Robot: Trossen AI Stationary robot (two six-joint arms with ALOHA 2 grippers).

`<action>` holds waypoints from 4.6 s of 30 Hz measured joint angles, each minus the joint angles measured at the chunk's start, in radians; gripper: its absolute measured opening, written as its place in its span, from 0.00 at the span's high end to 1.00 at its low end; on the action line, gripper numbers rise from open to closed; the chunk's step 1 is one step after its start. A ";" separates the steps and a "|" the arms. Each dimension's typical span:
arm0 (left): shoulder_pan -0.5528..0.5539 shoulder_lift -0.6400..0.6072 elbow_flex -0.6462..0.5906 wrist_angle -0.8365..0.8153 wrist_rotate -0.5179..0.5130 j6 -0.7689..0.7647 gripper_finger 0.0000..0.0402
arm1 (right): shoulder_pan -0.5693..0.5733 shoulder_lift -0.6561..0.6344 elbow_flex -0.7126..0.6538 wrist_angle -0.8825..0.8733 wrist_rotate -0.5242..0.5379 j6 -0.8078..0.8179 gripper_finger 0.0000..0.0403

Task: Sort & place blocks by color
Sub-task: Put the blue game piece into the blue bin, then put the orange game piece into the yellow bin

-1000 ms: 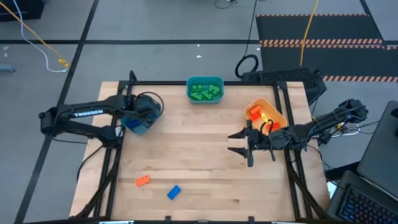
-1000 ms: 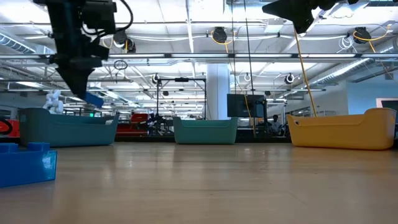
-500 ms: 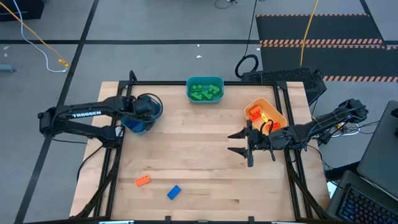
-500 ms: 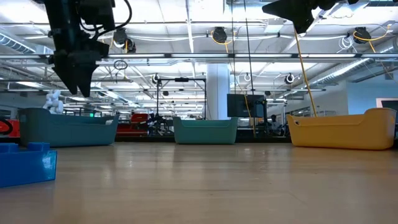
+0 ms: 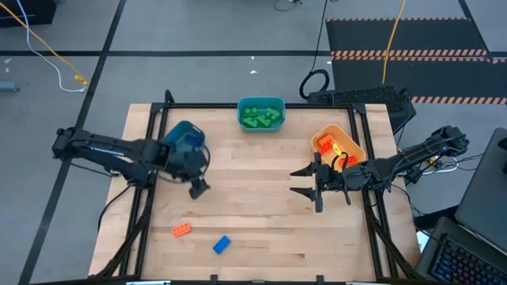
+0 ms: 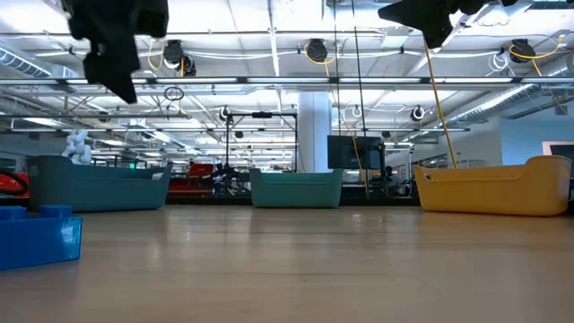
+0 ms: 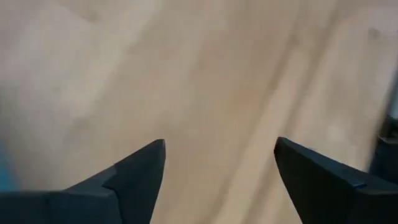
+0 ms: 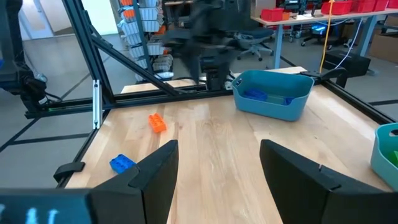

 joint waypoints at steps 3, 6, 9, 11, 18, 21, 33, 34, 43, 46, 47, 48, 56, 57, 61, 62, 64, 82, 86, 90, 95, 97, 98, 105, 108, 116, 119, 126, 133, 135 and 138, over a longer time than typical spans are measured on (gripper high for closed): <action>-0.124 0.019 0.000 0.038 -0.010 -0.093 0.29 | 0.000 0.000 -0.001 0.002 -0.002 0.014 0.46; -0.233 0.063 0.000 0.096 -0.015 -0.190 0.32 | 0.000 0.000 -0.027 0.020 -0.003 0.024 0.46; -0.322 0.131 0.002 0.219 -0.019 -0.278 0.33 | 0.000 -0.001 -0.052 0.041 -0.003 0.021 0.46; -0.374 0.182 -0.001 0.283 -0.018 -0.325 0.34 | -0.002 -0.003 -0.052 0.050 -0.003 0.019 0.46; -0.487 0.377 0.012 0.429 -0.017 -0.389 0.38 | -0.003 -0.003 -0.052 0.135 -0.003 -0.031 0.46; -0.513 0.453 0.040 0.403 -0.020 -0.413 0.39 | -0.003 -0.003 -0.052 0.149 -0.003 -0.026 0.46; -0.536 0.649 0.227 0.237 -0.123 -0.399 0.39 | -0.001 0.086 -0.052 0.159 0.109 0.167 0.46; -0.536 0.662 0.238 0.224 -0.134 -0.404 0.39 | 0.000 0.096 -0.052 0.159 0.110 0.188 0.46; -0.555 0.738 0.265 0.268 -0.152 -0.451 0.39 | 0.020 0.147 -0.052 0.224 0.104 0.237 0.46; -0.569 0.740 0.265 0.267 -0.177 -0.458 0.39 | 0.025 0.146 -0.052 0.230 0.104 0.237 0.46; -0.573 0.743 0.265 0.272 -0.191 -0.461 0.39 | 0.029 0.146 -0.052 0.228 0.104 0.236 0.46; -0.577 0.745 0.265 0.270 -0.204 -0.465 0.39 | 0.032 0.147 -0.052 0.227 0.106 0.235 0.46; -0.587 0.776 0.265 0.256 -0.251 -0.459 0.39 | 0.040 0.147 -0.052 0.227 0.107 0.238 0.46; -0.589 0.783 0.267 0.255 -0.254 -0.459 0.39 | 0.043 0.148 -0.052 0.226 0.107 0.238 0.46; -0.603 0.813 0.269 0.282 -0.260 -0.458 0.39 | 0.052 0.148 -0.052 0.227 0.107 0.235 0.46; -0.607 0.821 0.267 0.284 -0.255 -0.452 0.39 | 0.052 0.148 -0.052 0.227 0.107 0.232 0.46; -0.610 0.821 0.264 0.267 -0.260 -0.451 0.39 | 0.052 0.148 -0.052 0.228 0.107 0.225 0.46; -0.553 0.816 0.266 -0.075 -0.284 -0.328 0.52 | 0.103 0.148 -0.052 0.223 0.133 0.210 0.46; -0.541 0.792 0.262 -0.091 -0.245 -0.256 0.67 | 0.118 0.148 -0.052 0.219 0.133 0.211 0.46; -0.514 0.731 0.260 -0.162 -0.192 -0.187 0.67 | 0.120 0.150 -0.052 0.219 0.137 0.211 0.46; -0.446 0.597 0.260 -0.332 -0.201 -0.133 0.67 | 0.120 0.183 -0.052 0.221 0.137 0.241 0.46; -0.411 0.530 0.260 -0.406 -0.243 -0.116 0.67 | 0.120 0.193 -0.053 0.229 0.137 0.241 0.46; -0.389 0.493 0.260 -0.446 -0.272 -0.110 0.67 | 0.120 0.196 -0.053 0.230 0.137 0.242 0.46; -0.166 0.267 0.262 -0.705 -0.426 -0.073 0.67 | 0.120 0.197 -0.053 0.234 0.160 0.241 0.46; -0.050 0.201 0.262 -0.749 -0.430 -0.058 0.67 | 0.120 0.197 -0.053 0.234 0.159 0.240 0.46; 0.142 0.142 0.262 -0.746 -0.449 -0.011 0.46 | 0.120 0.197 -0.053 0.234 0.159 0.239 0.46; 0.164 0.150 0.262 -0.750 -0.448 -0.010 0.21 | 0.120 0.197 -0.053 0.234 0.159 0.239 0.46; 0.179 0.151 0.246 -0.747 -0.437 -0.029 0.09 | 0.124 0.197 -0.053 0.234 0.159 0.240 0.46; 0.087 0.151 0.246 -0.709 -0.236 -0.098 0.26 | 0.124 0.197 -0.053 0.232 0.159 0.238 0.46; 0.029 0.151 0.246 -0.687 -0.178 -0.115 0.29 | 0.124 0.197 -0.053 0.231 0.159 0.238 0.46; -0.077 0.151 0.246 -0.630 -0.115 -0.159 0.32 | 0.124 0.197 -0.053 0.227 0.159 0.238 0.46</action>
